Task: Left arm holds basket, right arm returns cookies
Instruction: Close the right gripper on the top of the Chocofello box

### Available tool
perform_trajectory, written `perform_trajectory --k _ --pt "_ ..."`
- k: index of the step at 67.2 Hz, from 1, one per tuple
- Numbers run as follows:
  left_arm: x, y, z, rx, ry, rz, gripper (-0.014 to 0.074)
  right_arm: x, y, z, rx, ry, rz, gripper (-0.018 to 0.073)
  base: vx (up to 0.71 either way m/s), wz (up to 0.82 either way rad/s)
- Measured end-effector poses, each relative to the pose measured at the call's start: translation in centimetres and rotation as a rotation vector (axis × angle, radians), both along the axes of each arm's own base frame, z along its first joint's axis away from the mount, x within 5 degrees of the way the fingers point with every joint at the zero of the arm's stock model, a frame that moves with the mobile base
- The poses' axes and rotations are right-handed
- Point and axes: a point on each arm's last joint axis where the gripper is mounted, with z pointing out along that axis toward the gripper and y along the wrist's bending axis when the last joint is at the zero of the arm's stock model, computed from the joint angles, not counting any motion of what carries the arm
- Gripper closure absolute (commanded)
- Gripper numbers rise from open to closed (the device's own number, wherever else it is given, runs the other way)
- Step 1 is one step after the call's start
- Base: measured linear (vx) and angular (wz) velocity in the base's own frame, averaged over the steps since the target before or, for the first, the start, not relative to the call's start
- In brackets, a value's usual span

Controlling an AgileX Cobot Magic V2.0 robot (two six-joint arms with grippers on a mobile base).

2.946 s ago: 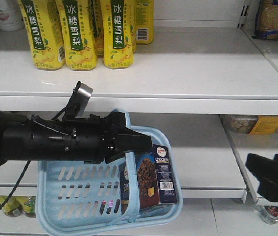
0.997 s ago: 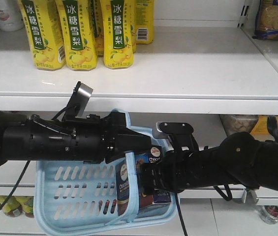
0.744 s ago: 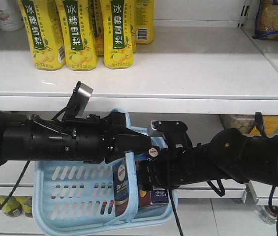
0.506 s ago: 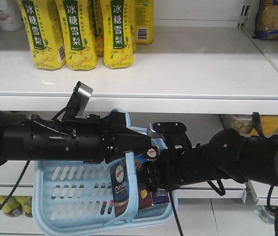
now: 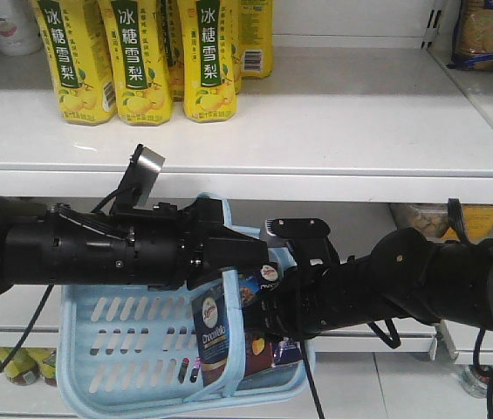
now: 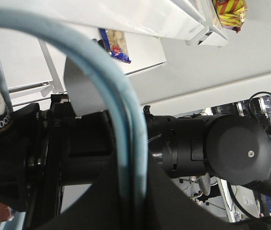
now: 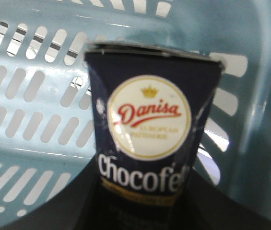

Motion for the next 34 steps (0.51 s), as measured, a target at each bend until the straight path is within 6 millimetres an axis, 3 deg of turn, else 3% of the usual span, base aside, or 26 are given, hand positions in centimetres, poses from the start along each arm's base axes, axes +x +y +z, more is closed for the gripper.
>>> perform_trajectory --k 15,34 --pt "0.0 0.0 0.0 -0.003 0.004 0.002 0.0600 -0.2 0.0 0.4 0.005 -0.004 0.015 0.0384 0.00 0.00" --pt "0.0 0.0 0.0 -0.005 0.005 -0.003 0.0600 -0.7 -1.9 3.6 0.065 -0.020 0.012 0.0384 0.00 0.00"
